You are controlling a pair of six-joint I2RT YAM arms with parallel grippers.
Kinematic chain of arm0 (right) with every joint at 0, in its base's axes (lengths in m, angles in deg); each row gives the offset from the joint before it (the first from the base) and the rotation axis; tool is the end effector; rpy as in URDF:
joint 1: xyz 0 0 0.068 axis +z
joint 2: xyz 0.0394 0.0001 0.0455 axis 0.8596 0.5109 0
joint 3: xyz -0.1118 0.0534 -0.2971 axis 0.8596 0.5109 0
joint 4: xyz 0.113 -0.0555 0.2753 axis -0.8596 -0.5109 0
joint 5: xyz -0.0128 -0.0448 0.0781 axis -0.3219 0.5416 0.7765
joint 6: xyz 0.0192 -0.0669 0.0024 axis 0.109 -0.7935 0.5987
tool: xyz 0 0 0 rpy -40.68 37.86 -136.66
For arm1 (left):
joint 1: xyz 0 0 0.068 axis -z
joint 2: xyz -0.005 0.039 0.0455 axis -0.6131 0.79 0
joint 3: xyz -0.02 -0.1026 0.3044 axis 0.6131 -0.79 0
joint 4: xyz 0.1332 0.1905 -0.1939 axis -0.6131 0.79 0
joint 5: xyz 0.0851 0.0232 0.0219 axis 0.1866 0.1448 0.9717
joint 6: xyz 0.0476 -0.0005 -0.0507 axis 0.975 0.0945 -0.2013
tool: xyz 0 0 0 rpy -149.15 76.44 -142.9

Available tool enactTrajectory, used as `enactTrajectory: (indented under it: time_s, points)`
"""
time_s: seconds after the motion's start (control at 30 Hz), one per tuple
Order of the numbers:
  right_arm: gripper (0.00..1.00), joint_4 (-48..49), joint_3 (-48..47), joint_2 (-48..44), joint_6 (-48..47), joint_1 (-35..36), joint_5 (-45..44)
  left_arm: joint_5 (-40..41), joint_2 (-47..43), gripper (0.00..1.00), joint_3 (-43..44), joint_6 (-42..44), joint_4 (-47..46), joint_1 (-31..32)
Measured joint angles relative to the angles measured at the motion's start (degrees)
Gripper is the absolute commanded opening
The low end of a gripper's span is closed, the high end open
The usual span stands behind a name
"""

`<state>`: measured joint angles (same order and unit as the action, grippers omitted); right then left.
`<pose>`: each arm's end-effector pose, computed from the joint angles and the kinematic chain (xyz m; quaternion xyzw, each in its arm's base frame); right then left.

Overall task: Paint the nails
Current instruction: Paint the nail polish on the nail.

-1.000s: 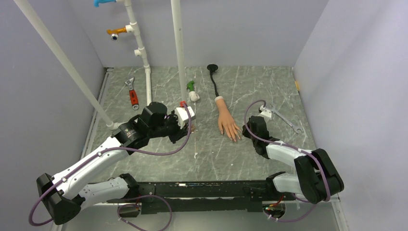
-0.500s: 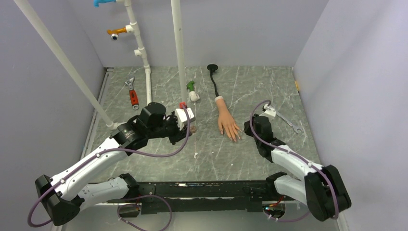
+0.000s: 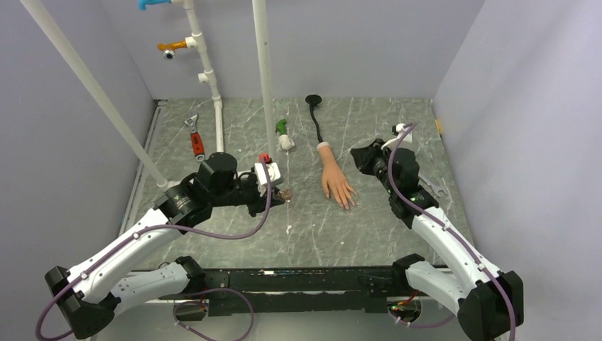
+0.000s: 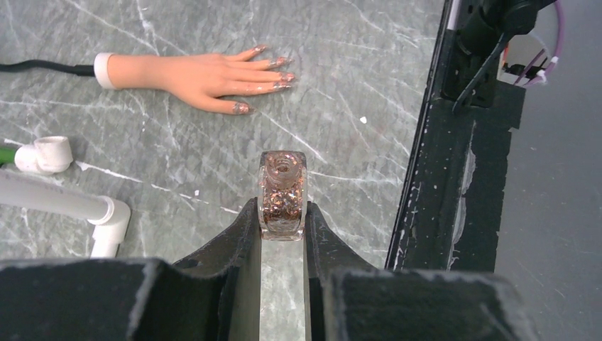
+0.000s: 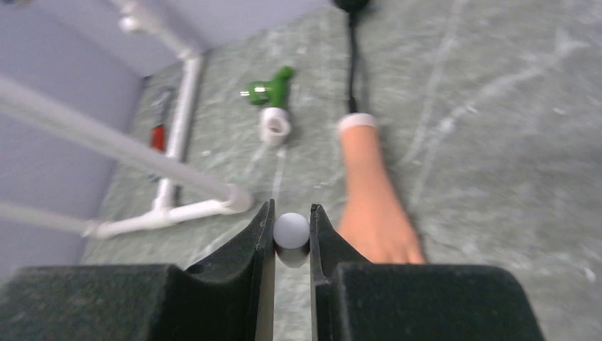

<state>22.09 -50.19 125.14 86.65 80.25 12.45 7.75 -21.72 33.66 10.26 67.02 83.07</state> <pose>0.2413 0.0864 0.3073 0.1093 0.7790 0.2420 0.5680 0.1483 -0.1819 0.3860 0.4838 0.6793 -0.3228 0.4475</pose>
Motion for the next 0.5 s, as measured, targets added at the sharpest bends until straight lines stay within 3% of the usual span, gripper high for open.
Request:
enactTrajectory:
  time_s: [0.2, 0.5]
  points:
    - [0.0, 3.8, -4.7, 0.0, -0.4, 0.0, 16.2, -3.8, -0.7, 0.0, 0.0, 0.0, -0.7, 0.0]
    - [0.0, 18.2, -11.8, 4.7, 3.5, 1.3, 42.2, -7.9, -1.4, 0.0, 0.0, 0.7, -0.9, 0.0]
